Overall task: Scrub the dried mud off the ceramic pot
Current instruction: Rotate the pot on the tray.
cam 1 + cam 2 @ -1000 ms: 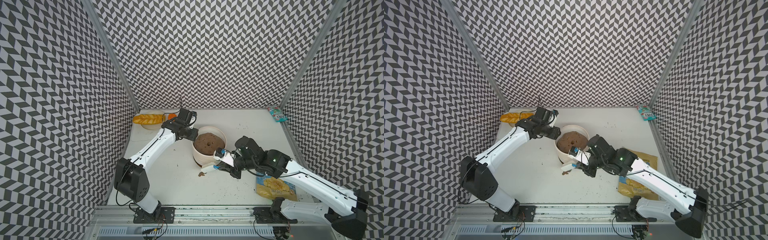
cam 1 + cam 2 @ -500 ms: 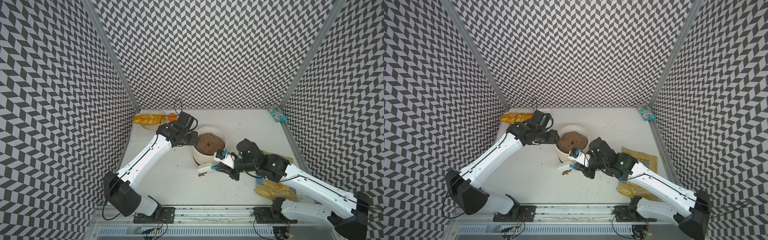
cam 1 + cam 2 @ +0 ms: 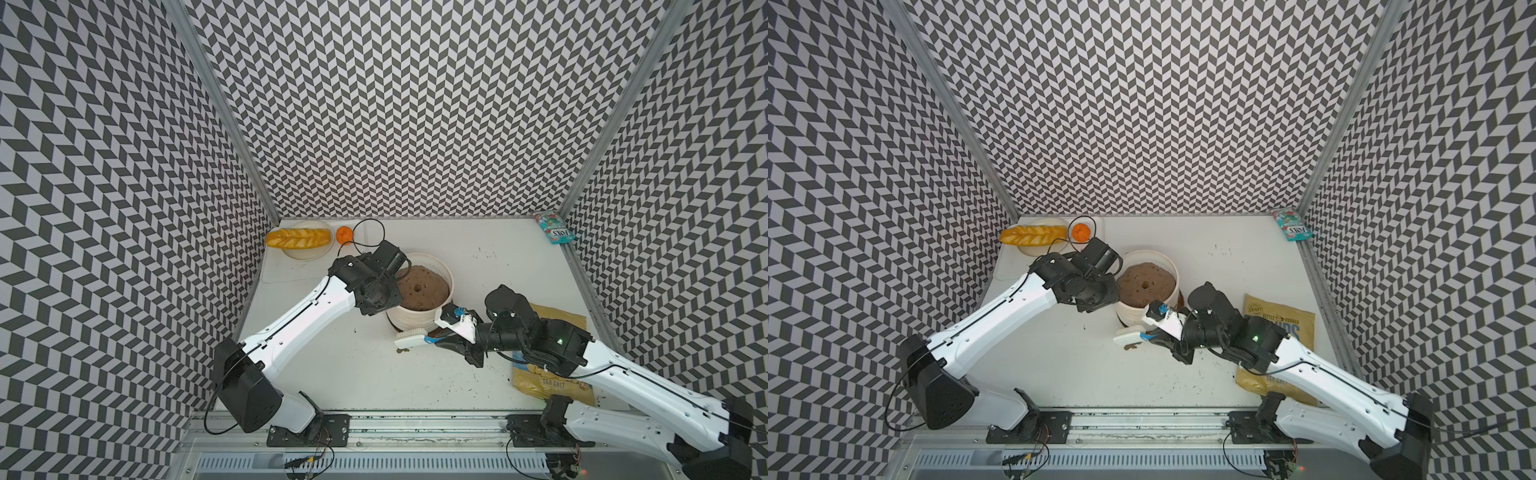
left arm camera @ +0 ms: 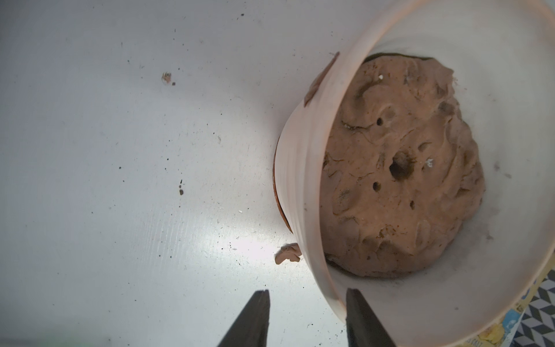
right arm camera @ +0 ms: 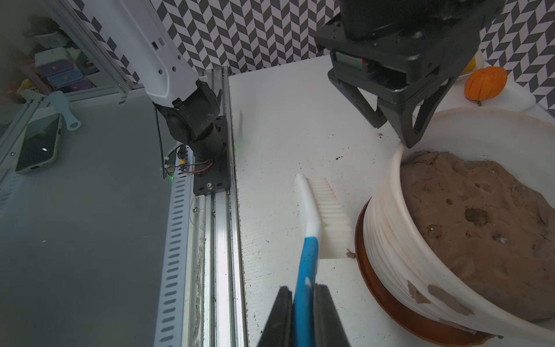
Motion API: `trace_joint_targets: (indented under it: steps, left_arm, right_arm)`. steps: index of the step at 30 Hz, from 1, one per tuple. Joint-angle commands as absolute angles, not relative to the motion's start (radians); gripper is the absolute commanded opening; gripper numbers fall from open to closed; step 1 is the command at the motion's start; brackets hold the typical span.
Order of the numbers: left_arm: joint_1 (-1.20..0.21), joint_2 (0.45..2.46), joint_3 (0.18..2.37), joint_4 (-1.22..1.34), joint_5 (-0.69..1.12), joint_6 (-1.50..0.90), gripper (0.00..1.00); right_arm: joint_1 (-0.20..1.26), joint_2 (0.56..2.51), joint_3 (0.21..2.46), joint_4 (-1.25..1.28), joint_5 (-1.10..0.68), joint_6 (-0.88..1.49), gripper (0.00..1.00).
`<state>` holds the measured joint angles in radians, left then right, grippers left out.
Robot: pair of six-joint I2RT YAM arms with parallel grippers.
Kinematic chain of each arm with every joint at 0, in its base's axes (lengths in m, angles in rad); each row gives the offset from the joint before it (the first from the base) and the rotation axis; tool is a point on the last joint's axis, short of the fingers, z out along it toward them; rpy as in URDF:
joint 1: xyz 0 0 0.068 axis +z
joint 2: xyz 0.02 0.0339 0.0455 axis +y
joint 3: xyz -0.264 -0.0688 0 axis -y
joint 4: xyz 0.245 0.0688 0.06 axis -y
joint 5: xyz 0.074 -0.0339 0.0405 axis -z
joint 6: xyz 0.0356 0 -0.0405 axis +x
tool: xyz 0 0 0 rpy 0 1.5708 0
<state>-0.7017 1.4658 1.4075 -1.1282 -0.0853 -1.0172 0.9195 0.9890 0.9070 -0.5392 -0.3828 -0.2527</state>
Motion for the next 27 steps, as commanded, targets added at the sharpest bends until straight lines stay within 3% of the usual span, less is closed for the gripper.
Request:
trace_joint_targets:
  steps: [1,10,19,27]
  left_arm:
    - [-0.721,1.479,1.401,-1.146,-0.088,-1.126,0.43]
    - [-0.740,1.567,1.427,-1.119,-0.067,-1.162,0.39]
    - [-0.740,1.640,1.487,-1.136,-0.078,-1.165,0.26]
    - [-0.712,1.679,1.517,-1.131,-0.089,-1.118,0.21]
  right_arm:
    - [0.930,0.974,0.906,-0.475,-0.388,-0.240,0.00]
    - [0.941,0.948,0.884,-0.475,-0.380,-0.228,0.00]
    - [0.945,0.933,0.870,-0.476,-0.337,-0.216,0.00]
    - [0.945,0.933,0.861,-0.467,-0.313,-0.204,0.00]
